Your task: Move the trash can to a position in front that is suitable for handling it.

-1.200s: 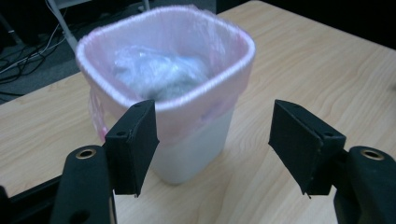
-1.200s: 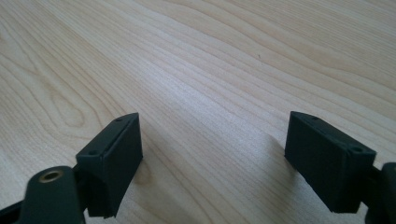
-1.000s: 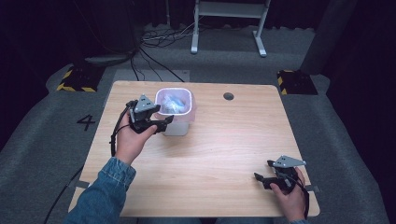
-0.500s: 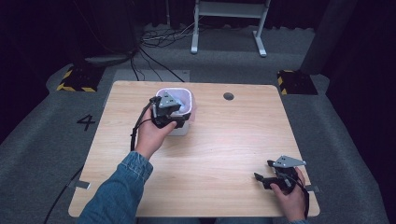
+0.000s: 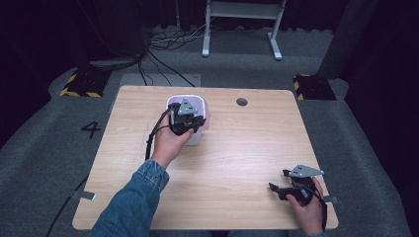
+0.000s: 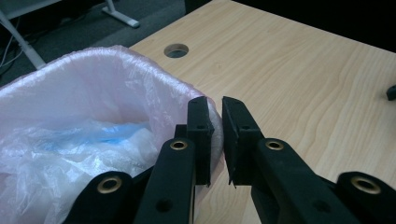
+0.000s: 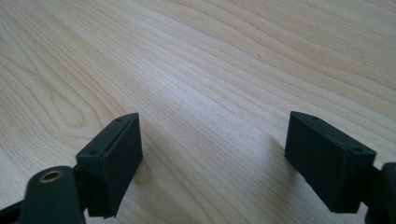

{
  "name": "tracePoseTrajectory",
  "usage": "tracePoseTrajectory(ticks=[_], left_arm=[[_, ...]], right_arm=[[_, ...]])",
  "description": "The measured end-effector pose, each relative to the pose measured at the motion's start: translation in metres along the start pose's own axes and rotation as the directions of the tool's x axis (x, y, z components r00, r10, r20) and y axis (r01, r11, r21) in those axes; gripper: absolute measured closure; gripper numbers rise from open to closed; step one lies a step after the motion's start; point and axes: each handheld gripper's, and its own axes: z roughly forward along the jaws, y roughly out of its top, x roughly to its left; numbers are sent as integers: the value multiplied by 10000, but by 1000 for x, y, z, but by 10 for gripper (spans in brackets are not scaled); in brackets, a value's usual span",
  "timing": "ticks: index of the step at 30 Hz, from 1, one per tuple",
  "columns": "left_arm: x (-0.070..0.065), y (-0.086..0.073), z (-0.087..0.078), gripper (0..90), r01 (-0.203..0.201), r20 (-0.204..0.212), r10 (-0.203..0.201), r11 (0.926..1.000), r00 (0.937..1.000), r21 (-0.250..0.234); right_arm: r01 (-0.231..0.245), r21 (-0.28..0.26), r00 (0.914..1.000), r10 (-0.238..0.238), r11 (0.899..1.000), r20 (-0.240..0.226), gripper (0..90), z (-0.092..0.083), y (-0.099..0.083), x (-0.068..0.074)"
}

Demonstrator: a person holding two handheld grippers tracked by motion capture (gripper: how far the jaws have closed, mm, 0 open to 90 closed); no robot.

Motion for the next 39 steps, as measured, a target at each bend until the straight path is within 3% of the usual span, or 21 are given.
tracePoseTrajectory(ticks=[5,9,15,16,23,26,32,33,35,38,39], left_arm=[[-7,1,-7,822,-148,56,146,9996,9999,258],[-20,-3,-12,827,110,263,-111,9999,9996,27],[-55,-6,-20,828,-36,710,32,10000,9975,55],[-55,-6,-20,828,-36,710,32,10000,9975,55],[-89,-9,-26,832,-25,853,21,10000,9963,54],[-105,-8,-29,835,64,1261,-74,9999,9920,82],[-132,-9,-32,831,-195,1510,191,9998,9884,11],[-135,-9,-30,794,-182,1484,198,9998,9887,-125],[-138,-9,-30,542,-376,998,404,9988,9942,-302],[-131,-10,-40,366,-45,765,90,9983,9970,-576],[-127,-10,-45,350,62,709,-15,9979,9975,-650]], right_arm=[[0,0,10000,0,10000,0,191,0,0,0],[-1,0,10000,1,10000,-1,191,0,0,0],[-3,0,10000,3,10000,-5,191,0,0,0],[-3,0,10000,3,10000,-5,191,0,0,0],[-4,0,10000,4,10000,-7,191,0,0,0],[-6,0,10000,6,10000,-17,191,0,0,0],[-19,2,10000,19,10000,-59,191,0,0,0],[-20,2,10000,20,10000,-61,191,0,0,0],[-21,1,10000,21,10000,-60,191,0,0,0],[-19,2,10000,19,10000,-60,190,0,0,0],[-17,4,10000,17,10000,-66,190,0,0,0]])
